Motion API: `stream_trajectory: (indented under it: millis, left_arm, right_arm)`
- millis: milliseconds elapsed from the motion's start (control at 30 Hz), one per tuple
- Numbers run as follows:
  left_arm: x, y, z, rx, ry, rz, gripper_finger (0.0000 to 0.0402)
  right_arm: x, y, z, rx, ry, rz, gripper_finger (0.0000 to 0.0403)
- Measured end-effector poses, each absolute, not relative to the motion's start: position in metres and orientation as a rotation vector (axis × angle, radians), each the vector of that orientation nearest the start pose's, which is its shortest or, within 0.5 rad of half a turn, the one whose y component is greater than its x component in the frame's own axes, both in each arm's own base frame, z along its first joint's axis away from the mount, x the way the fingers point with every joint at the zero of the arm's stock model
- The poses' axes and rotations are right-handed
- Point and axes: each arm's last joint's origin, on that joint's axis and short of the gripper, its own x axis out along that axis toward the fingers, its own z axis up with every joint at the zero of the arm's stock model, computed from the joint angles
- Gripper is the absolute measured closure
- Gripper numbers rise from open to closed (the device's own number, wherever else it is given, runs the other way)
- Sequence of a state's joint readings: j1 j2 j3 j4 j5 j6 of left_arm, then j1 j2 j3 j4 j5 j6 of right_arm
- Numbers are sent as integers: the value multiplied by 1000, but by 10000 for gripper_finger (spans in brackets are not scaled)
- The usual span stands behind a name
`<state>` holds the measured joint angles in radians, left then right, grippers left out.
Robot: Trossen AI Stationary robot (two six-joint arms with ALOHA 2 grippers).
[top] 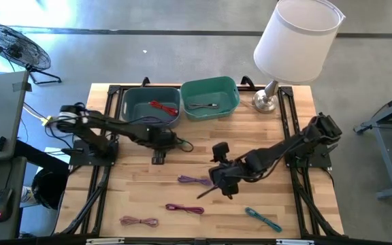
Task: Pick & Place USB Port
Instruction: Put the green charger cable into the blue bin
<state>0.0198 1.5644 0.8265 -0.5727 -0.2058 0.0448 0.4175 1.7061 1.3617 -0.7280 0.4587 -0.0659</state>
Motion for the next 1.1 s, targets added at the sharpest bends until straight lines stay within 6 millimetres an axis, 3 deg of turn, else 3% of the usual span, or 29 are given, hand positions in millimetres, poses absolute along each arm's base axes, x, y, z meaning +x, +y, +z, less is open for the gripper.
stream_trajectory:
  millis: [133,200,400,600,733,800,900,1000,1100]
  left_arm:
    - [269,22,135,61,1391,118,169]
    - [268,23,126,17,1444,77,192]
    - [269,16,123,12,1448,92,374]
    - [268,-4,138,23,1420,153,392]
    - [268,-30,169,35,1460,106,392]
    - [279,-44,201,65,1379,84,392]
    - [276,-57,246,213,1430,143,392]
    - [272,-60,294,334,1411,245,392]
    - [262,-52,328,438,1449,335,392]
  right_arm:
    - [322,140,256,-495,968,2,171]
    - [320,144,256,-488,965,5,171]
    - [315,155,257,-515,946,-6,171]
    - [311,160,257,-552,930,-32,171]
    - [308,164,256,-562,936,-17,171]
    - [307,166,256,-566,938,-11,171]
    - [305,168,256,-575,940,-8,171]
    - [304,169,256,-587,937,-21,171]
    - [303,167,256,-593,947,-44,171]
